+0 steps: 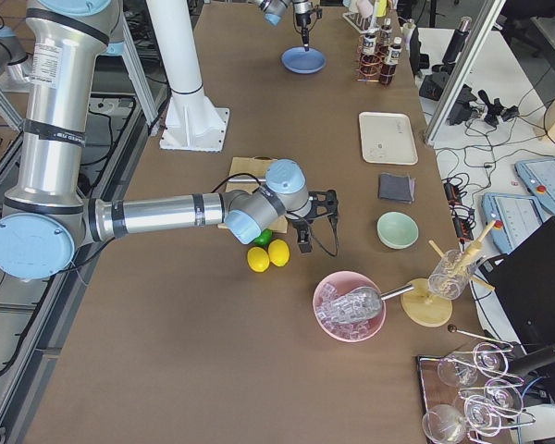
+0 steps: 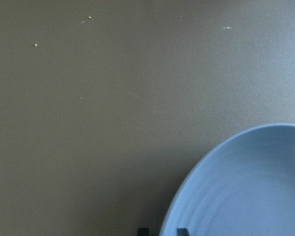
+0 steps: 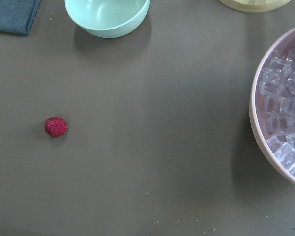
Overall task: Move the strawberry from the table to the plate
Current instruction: 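Push the blue plate with the left gripper toward the table centre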
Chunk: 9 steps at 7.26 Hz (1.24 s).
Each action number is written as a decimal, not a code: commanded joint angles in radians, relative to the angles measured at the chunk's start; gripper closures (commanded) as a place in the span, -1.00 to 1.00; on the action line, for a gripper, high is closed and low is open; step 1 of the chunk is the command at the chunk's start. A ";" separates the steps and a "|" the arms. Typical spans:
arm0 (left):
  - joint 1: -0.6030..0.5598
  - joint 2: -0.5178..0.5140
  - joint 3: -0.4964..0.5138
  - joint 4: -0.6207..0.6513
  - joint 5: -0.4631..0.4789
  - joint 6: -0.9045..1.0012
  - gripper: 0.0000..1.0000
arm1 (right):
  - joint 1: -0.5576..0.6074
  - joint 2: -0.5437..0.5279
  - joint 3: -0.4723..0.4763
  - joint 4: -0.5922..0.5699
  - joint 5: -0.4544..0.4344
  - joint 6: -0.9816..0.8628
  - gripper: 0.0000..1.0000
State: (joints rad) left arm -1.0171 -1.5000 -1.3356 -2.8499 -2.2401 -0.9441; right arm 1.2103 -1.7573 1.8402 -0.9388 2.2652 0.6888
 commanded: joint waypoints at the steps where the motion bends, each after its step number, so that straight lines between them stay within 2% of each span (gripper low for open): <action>1: -0.009 -0.018 -0.010 -0.006 -0.056 -0.057 1.00 | 0.000 -0.002 0.001 0.002 0.001 0.000 -0.97; 3: -0.011 -0.096 -0.086 0.006 -0.076 -0.322 1.00 | 0.000 -0.002 0.002 0.002 0.002 0.000 -0.97; 4: -0.002 -0.170 -0.094 0.004 -0.070 -0.463 1.00 | 0.000 -0.001 0.002 0.002 0.002 0.004 -0.96; 5: 0.021 -0.213 -0.093 0.009 -0.062 -0.498 1.00 | 0.000 -0.001 0.002 0.002 0.001 0.009 -0.96; 7: 0.084 -0.301 -0.109 0.119 0.009 -0.498 1.00 | 0.000 -0.002 0.004 0.002 0.002 0.011 -0.96; 9: 0.222 -0.432 -0.157 0.327 0.176 -0.498 1.00 | 0.000 -0.002 0.002 0.002 0.004 0.011 -0.96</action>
State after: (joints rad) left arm -0.8793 -1.8516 -1.4624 -2.6526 -2.1657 -1.4408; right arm 1.2103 -1.7592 1.8428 -0.9373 2.2675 0.6993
